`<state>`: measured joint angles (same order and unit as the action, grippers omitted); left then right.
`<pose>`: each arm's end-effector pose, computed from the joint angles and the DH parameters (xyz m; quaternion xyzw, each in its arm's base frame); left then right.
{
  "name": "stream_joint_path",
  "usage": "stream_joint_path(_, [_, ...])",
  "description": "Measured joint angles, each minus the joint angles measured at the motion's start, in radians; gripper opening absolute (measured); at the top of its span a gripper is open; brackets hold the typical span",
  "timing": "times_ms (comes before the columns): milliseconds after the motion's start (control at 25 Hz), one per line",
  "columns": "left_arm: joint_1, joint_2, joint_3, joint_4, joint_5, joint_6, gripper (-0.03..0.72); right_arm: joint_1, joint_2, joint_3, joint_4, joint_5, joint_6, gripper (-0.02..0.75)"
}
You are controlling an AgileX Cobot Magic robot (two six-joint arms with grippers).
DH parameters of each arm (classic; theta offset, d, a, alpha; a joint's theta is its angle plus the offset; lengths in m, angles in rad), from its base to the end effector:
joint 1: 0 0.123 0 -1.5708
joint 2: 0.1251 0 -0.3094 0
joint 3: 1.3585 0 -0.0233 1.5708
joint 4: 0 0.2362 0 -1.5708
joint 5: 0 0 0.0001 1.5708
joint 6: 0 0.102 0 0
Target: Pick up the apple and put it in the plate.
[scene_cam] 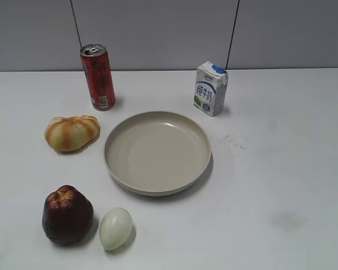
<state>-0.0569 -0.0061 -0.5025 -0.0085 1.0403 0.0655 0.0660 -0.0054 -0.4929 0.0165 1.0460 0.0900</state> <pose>-0.0327 0.0011 0.2676 0.0519 0.8440 -0.0020 0.5339 -0.0319 -0.0006 0.2645 0.0099 0.8497 0.0493 0.5248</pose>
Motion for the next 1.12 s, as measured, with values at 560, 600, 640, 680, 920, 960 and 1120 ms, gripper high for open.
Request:
stream_joint_path(560, [0.000,0.028,-0.002,0.000,-0.002,0.000,0.675,0.000,0.000,0.000,0.000,0.000,0.000,0.571])
stream_joint_path(600, [0.000,0.060,-0.007,0.000,-0.008,0.000,0.673,0.000,0.000,0.000,0.000,0.000,0.000,0.571])
stream_joint_path(640, [0.000,0.087,-0.014,0.000,-0.020,0.000,0.670,0.000,0.000,0.000,0.000,0.000,0.000,0.571])
stream_joint_path(680, [0.000,0.124,-0.020,0.000,-0.050,0.000,0.668,0.000,0.000,0.000,0.000,0.000,0.000,0.571])
stream_joint_path(920, [-0.045,0.379,-0.033,-0.063,-0.294,0.006,0.664,0.000,0.000,0.000,0.000,0.000,0.001,0.571])
stream_joint_path(960, [-0.060,0.443,-0.037,-0.093,-0.298,0.015,0.664,0.000,0.000,0.000,0.000,0.000,0.001,0.571])
stream_joint_path(1120, [-0.151,0.714,-0.092,-0.200,-0.247,0.089,0.664,0.000,0.000,0.000,0.000,0.000,0.001,0.571])
